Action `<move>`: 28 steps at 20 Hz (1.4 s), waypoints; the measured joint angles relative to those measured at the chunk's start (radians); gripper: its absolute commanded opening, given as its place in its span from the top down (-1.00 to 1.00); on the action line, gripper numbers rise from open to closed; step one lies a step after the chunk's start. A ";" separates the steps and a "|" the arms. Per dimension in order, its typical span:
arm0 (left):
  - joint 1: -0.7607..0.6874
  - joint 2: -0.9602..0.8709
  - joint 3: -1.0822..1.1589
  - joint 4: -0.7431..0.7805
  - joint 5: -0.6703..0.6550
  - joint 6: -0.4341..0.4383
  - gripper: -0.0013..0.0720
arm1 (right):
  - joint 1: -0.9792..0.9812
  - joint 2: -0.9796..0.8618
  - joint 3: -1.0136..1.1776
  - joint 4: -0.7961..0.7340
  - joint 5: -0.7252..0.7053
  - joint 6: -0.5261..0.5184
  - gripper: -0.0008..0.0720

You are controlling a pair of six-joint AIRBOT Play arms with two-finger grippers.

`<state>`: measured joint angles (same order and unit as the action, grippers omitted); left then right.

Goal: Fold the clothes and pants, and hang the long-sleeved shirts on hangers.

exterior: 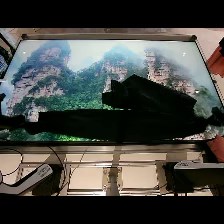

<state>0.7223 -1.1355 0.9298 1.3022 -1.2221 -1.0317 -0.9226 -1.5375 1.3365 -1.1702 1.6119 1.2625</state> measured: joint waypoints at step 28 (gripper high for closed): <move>-0.082 -0.217 0.187 0.065 -0.210 0.023 0.89 | 0.037 -0.062 0.142 -0.126 0.069 0.050 0.92</move>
<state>0.6399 -1.3525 1.1164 1.3674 -1.4322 -1.0092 -0.8856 -1.5997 1.4788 -1.2961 1.6806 1.3121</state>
